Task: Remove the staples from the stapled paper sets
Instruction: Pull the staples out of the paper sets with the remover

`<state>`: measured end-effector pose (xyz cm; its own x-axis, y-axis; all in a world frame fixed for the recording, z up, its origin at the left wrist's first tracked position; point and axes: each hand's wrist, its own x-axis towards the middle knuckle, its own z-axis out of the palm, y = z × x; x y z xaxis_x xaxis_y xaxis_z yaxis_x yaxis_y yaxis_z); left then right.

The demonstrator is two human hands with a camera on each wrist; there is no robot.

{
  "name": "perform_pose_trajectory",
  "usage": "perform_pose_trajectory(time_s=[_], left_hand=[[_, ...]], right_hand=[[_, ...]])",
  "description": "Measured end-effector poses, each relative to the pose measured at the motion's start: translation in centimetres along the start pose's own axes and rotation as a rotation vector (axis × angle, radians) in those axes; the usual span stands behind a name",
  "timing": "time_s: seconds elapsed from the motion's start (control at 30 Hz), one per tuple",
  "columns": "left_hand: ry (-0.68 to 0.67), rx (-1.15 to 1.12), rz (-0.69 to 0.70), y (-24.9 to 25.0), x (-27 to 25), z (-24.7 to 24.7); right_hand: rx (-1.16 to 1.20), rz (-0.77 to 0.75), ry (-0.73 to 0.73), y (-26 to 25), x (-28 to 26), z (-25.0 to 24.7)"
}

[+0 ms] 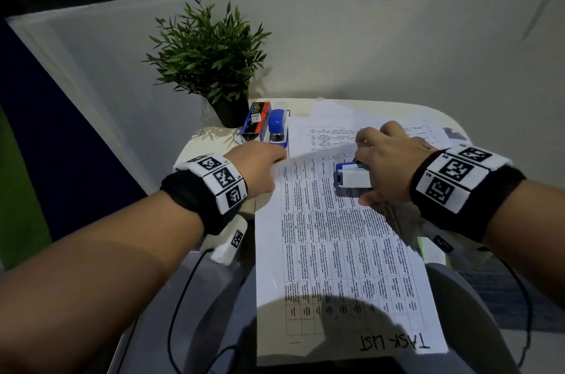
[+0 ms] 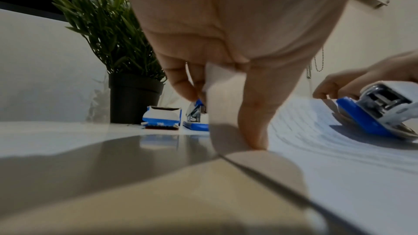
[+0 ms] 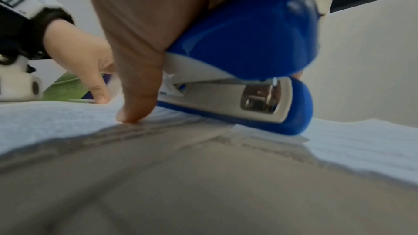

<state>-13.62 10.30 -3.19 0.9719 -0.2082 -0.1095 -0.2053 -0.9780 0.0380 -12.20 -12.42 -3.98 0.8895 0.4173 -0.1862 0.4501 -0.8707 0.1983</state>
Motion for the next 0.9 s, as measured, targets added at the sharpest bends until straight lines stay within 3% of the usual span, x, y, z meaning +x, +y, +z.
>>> perform_pose_trajectory(time_s=[0.13, 0.3, 0.37, 0.47, 0.63, 0.83, 0.9], left_hand=[[0.062, -0.097, -0.032, -0.2, 0.2, -0.7], [0.221, 0.075, 0.022, 0.1, 1.1, -0.5], [0.176, 0.159, 0.045, 0.2, 1.1, 0.1], [0.012, 0.316, 0.123, 0.1, 0.9, 0.5], [-0.149, 0.304, 0.170, -0.1, 0.0, -0.2], [-0.078, 0.196, 0.164, 1.5, -2.7, 0.5], [-0.128, 0.184, 0.198, 2.6, -3.6, 1.2]], right_hand=[[-0.065, -0.046, 0.071, 0.0, -1.0, -0.5], [-0.196, -0.176, 0.295, -0.6, -2.2, -0.9], [-0.204, -0.247, 0.240, -1.1, -2.7, -0.7], [-0.169, -0.280, 0.036, -1.5, -3.4, 0.1], [-0.163, -0.307, -0.112, -2.1, -3.4, 0.0], [-0.190, -0.297, -0.152, -2.2, -2.7, 0.2], [-0.182, -0.299, -0.163, -2.3, -2.5, 0.4]])
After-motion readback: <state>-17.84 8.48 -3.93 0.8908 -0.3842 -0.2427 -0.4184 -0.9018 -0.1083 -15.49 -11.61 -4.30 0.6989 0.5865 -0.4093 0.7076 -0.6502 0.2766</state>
